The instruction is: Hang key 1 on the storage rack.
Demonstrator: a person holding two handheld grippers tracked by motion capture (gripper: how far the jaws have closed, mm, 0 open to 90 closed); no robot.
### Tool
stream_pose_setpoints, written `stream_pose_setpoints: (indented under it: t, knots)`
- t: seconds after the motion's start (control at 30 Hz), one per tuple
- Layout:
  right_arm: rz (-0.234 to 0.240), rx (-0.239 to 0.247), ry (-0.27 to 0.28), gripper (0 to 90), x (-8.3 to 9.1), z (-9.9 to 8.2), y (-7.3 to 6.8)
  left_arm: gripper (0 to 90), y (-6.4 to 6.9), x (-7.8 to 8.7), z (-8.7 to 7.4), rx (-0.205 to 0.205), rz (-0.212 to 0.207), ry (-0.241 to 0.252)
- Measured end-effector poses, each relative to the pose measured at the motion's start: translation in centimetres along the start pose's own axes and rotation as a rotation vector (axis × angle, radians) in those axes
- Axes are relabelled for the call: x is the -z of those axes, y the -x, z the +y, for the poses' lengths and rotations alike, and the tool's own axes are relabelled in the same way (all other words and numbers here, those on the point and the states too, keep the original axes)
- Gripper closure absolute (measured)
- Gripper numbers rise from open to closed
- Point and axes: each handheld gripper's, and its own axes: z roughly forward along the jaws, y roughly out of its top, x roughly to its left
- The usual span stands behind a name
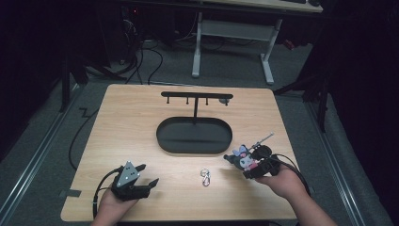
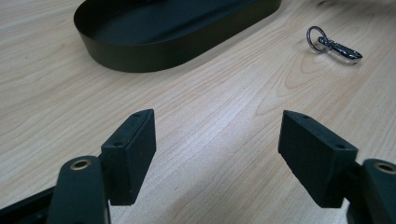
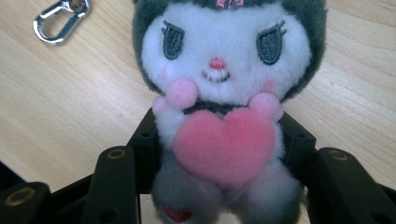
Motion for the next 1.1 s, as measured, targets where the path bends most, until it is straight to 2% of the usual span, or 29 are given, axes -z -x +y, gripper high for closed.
stream_pose_setpoints:
  t: [0.3, 0.57, 0.7, 0.83, 0.9, 1.1]
  knots:
    - [-0.005, -0.023, 0.007, 47.2, 0.9, 0.6, 0.3, 28.4, 0.0, -0.5, 0.2, -0.005, -0.005, 0.000]
    - [0.010, -0.016, 0.031, 47.5, 2.0, 1.5, 0.1, 28.5, 0.0, -0.4, 0.0, 0.001, -0.016, 0.003]
    - [0.021, -0.033, 0.038, 47.4, 2.7, 2.1, 0.2, 28.5, 0.2, -0.3, 0.1, -0.015, -0.018, 0.004]
    - [0.020, -0.032, 0.044, 47.5, 3.6, 3.1, 0.3, 28.5, 0.0, -0.2, 0.0, -0.018, -0.021, -0.002]
    - [0.027, -0.048, 0.060, 47.4, 4.2, 3.6, 0.4, 28.5, 0.0, -0.2, -0.1, -0.016, -0.021, -0.003]
    - [0.018, -0.042, 0.090, 47.4, 5.6, 5.1, 0.4, 28.7, 0.1, -0.4, 0.1, -0.020, -0.019, -0.003]
